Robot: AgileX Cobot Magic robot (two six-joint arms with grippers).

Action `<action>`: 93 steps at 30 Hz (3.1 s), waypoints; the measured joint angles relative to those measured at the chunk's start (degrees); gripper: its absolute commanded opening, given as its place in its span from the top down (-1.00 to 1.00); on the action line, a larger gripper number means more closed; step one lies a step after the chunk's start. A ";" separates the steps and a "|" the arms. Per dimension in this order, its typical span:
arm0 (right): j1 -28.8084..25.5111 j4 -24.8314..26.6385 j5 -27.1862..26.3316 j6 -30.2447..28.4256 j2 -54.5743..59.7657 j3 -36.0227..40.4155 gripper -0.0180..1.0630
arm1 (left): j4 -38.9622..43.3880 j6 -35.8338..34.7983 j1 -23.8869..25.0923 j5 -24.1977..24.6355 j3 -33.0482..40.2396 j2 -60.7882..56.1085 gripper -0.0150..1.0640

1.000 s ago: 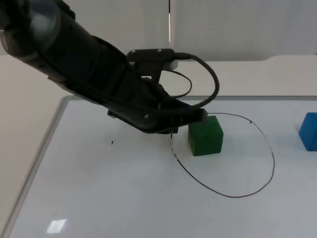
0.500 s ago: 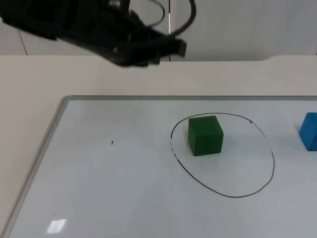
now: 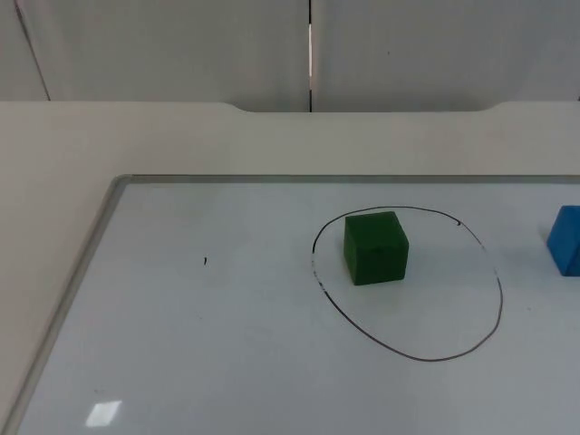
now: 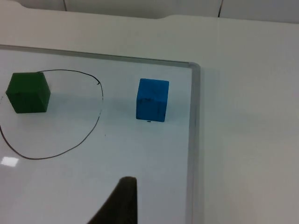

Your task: Push the two cubes into the marked area.

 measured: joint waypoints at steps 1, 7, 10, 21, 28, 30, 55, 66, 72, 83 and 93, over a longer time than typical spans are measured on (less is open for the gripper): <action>0.00 0.00 0.00 0.00 0.00 0.00 -0.98 | 0.00 0.00 0.00 0.00 0.00 0.00 0.98; 0.00 0.00 0.00 0.00 0.00 0.00 -0.98 | 0.10 -1.58 0.00 6.33 0.62 -4.37 0.98; 0.00 0.00 0.00 0.00 0.00 0.00 -0.98 | 2.64 -2.14 0.00 13.97 0.62 -5.62 0.98; 0.00 0.00 0.00 0.10 0.00 0.00 -0.98 | 49.55 -31.33 0.00 26.27 0.70 -5.89 0.98; 0.00 0.00 0.00 0.10 0.00 0.00 -0.98 | 65.84 -49.91 0.00 26.94 0.74 -8.21 0.98; 0.00 0.00 0.00 0.10 0.00 0.00 -0.98 | 66.38 -50.84 0.00 26.94 0.74 -9.36 0.98; 0.00 0.00 0.00 0.10 0.00 0.00 -0.98 | 63.89 -56.62 0.00 23.82 18.27 -38.28 0.98; 0.00 0.00 0.00 0.10 0.00 0.00 -0.98 | 63.89 -62.77 0.00 31.50 27.40 -58.72 0.98; 0.00 0.00 0.00 0.10 0.00 0.00 -0.98 | 71.34 -71.58 0.00 40.35 27.96 -71.17 0.98; 0.00 0.00 0.00 0.10 0.00 0.00 -0.98 | 76.50 -77.98 0.00 54.03 28.20 -85.91 0.98; 0.00 0.00 0.00 0.10 0.00 0.00 -0.98 | 76.71 -74.98 0.00 57.72 30.76 -86.14 0.98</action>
